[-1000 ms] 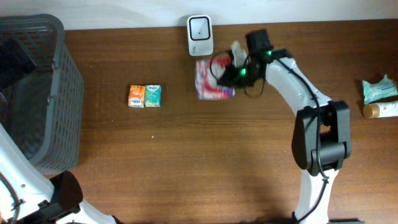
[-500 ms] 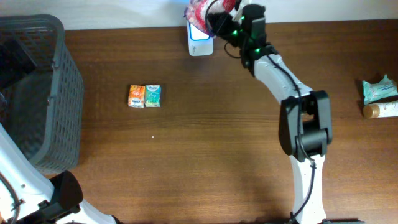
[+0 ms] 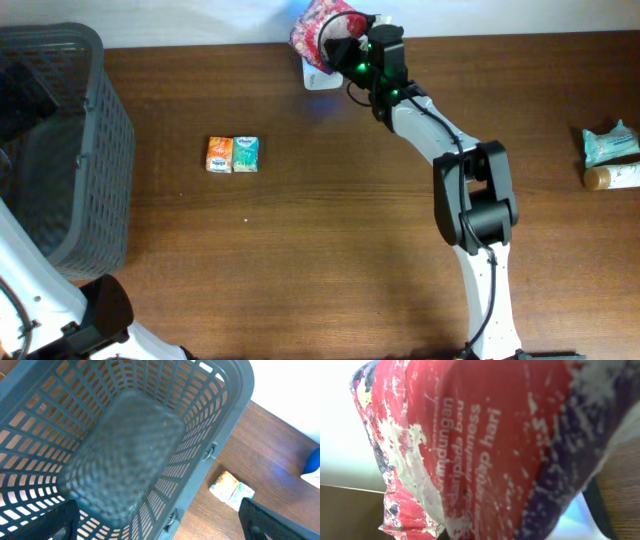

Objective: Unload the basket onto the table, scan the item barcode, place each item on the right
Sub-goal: 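Lift the red-purple packet and present it to the white scanner, then carry the red-purple packet right and drop it at the right edge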

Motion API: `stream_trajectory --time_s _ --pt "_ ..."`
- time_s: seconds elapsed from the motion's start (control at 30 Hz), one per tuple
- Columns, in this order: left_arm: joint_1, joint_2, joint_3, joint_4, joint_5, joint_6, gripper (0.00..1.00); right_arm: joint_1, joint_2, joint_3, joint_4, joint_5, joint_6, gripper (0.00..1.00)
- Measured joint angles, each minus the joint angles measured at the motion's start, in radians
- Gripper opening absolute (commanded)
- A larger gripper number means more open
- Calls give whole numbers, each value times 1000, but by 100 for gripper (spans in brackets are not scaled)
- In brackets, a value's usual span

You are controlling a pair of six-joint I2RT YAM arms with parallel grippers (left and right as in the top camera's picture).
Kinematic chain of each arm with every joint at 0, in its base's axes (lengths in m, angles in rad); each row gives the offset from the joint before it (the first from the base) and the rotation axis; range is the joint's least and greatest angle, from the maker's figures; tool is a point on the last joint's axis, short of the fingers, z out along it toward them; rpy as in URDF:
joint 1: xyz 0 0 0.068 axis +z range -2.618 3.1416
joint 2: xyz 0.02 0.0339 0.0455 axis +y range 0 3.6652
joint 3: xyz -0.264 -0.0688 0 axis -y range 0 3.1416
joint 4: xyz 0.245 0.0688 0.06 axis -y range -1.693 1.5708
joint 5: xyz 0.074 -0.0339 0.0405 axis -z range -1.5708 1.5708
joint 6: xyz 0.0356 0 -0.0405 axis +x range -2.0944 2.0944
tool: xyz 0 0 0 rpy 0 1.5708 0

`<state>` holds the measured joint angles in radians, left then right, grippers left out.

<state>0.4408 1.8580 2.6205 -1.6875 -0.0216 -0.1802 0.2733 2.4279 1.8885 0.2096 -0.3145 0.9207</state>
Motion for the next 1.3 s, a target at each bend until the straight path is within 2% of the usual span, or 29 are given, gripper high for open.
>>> stream_trajectory --time_s 0.17,0.27,0.37,0.53,0.7,0.83,0.87,0.97,1.07,1.13,1.2,1.3 --pt "0 0 0 0 0 0 99 -12 0 0 0 -54 0 4" --pt "0 0 0 0 0 0 99 -73 -23 0 -34 -146 1 4" --pt "0 0 0 -2 0 0 99 -255 -164 2 -337 -222 27 4" --pt "0 0 0 0 0 0 99 -535 -252 11 -674 -219 42 4" --pt "0 0 0 0 0 0 99 -761 -250 6 -787 -129 -67 5" --pt "0 0 0 0 0 0 99 -854 -250 6 -834 26 -111 16" --pt "0 0 0 0 0 0 99 -857 -250 6 -834 56 -113 27" --pt "0 0 0 0 0 0 99 -854 -250 6 -833 111 -119 74" --pt "0 0 0 0 0 0 99 -854 -246 6 -853 119 -204 85" --pt "0 0 0 0 0 0 99 -853 -246 6 -877 110 -269 86" --pt "0 0 0 0 0 0 99 -849 -245 6 -921 16 -387 96" --pt "0 0 0 0 0 0 99 -835 -245 6 -981 -110 -461 97"
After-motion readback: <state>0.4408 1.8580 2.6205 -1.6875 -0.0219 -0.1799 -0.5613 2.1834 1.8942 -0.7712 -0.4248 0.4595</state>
